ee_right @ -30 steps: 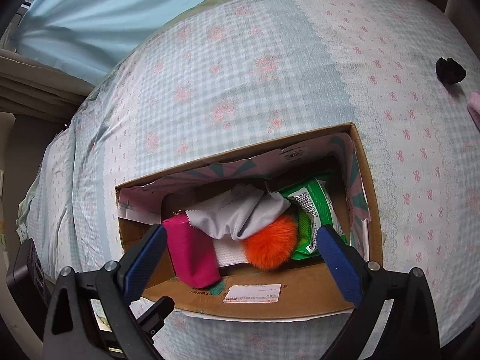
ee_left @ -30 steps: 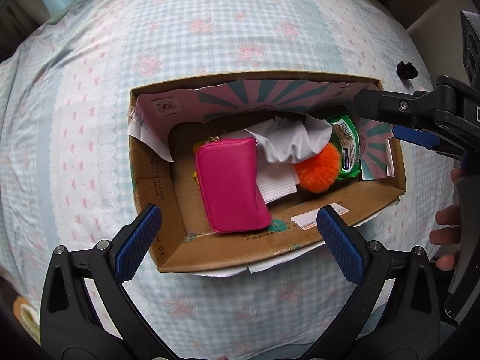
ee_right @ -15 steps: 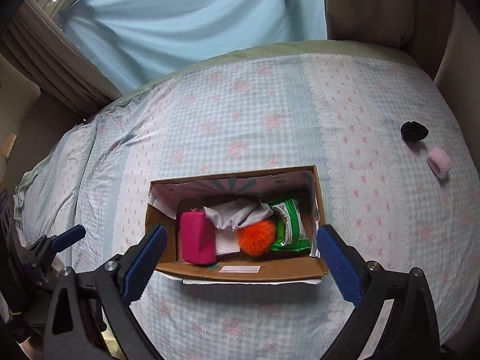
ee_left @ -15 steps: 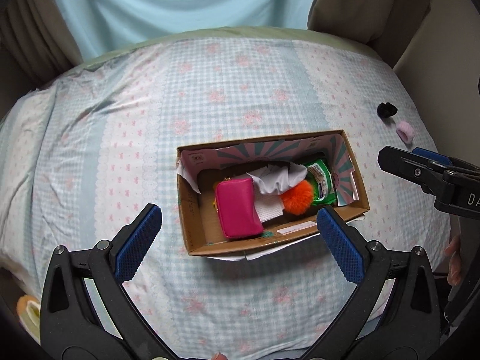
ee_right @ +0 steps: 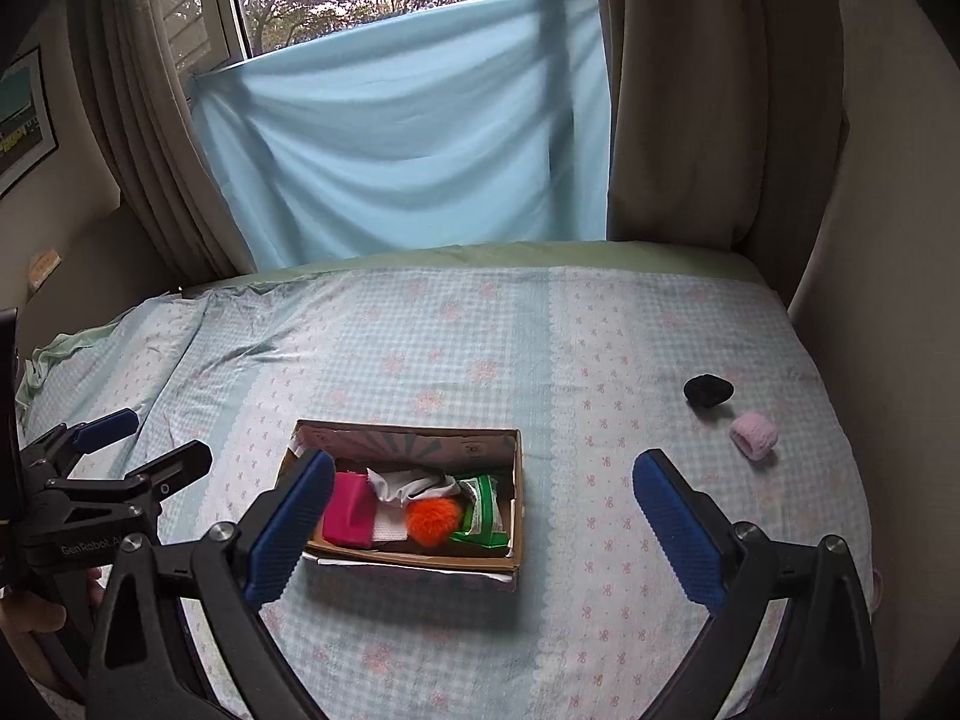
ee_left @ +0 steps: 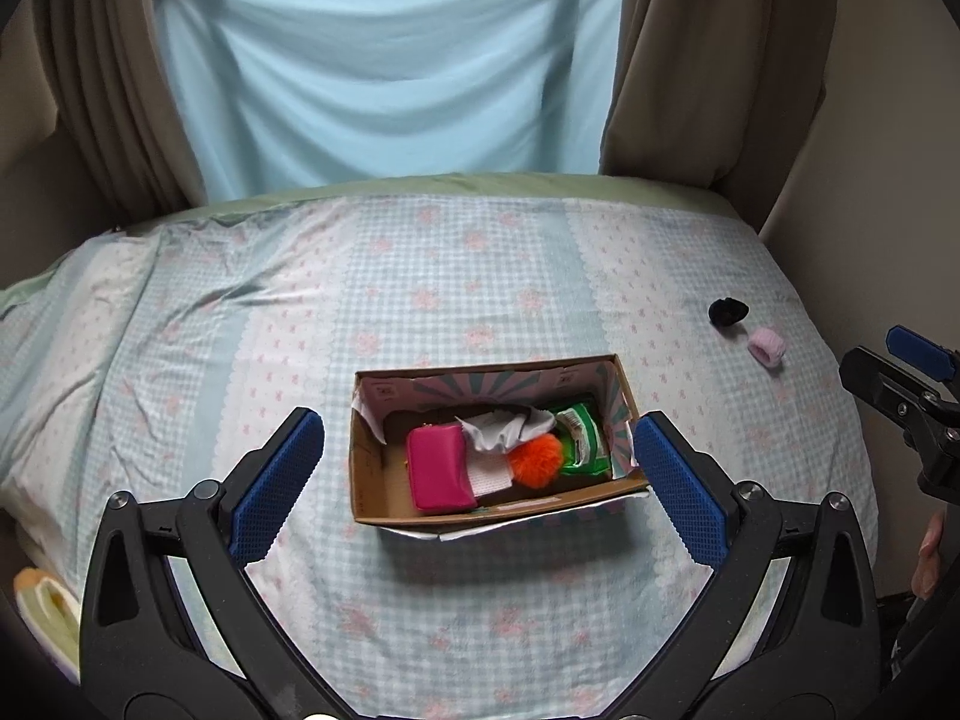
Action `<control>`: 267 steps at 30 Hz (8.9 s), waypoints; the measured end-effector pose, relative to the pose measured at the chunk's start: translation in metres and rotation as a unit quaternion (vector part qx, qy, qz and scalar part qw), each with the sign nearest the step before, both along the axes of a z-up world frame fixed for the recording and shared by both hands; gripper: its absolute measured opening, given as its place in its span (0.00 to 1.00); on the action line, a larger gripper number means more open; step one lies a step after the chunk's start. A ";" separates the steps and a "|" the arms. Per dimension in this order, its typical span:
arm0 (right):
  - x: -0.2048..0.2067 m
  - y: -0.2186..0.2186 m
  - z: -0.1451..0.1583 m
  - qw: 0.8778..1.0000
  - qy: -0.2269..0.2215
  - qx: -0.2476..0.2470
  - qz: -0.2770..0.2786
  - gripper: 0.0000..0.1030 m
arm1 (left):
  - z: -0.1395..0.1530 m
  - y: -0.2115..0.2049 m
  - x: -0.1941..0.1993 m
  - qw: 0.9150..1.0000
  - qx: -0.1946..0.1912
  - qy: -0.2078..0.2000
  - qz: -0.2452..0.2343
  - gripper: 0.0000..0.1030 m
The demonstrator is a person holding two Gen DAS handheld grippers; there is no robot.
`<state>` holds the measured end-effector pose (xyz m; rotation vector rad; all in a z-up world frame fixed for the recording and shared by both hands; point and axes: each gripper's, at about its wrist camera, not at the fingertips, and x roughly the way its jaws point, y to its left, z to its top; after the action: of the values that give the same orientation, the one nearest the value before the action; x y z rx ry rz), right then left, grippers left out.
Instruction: Organize soft objects
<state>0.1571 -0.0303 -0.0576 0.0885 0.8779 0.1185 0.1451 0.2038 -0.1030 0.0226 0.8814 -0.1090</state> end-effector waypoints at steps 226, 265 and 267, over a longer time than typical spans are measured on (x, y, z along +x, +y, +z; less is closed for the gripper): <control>-0.089 -0.082 0.101 0.992 -0.098 -0.052 -0.066 0.99 | 0.116 -0.084 -0.110 0.985 -0.010 -0.171 0.001 1.00; -0.092 -0.084 0.103 0.991 -0.103 -0.049 -0.066 0.99 | 0.118 -0.096 -0.114 0.983 -0.011 -0.181 -0.017 1.00; -0.092 -0.085 0.103 0.991 -0.103 -0.049 -0.068 0.99 | 0.118 -0.097 -0.113 0.983 -0.009 -0.182 -0.018 1.00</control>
<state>0.0649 -0.1151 0.0457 0.0432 0.6683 -0.0418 0.0319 0.1069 0.0153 0.0404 0.5153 -0.1419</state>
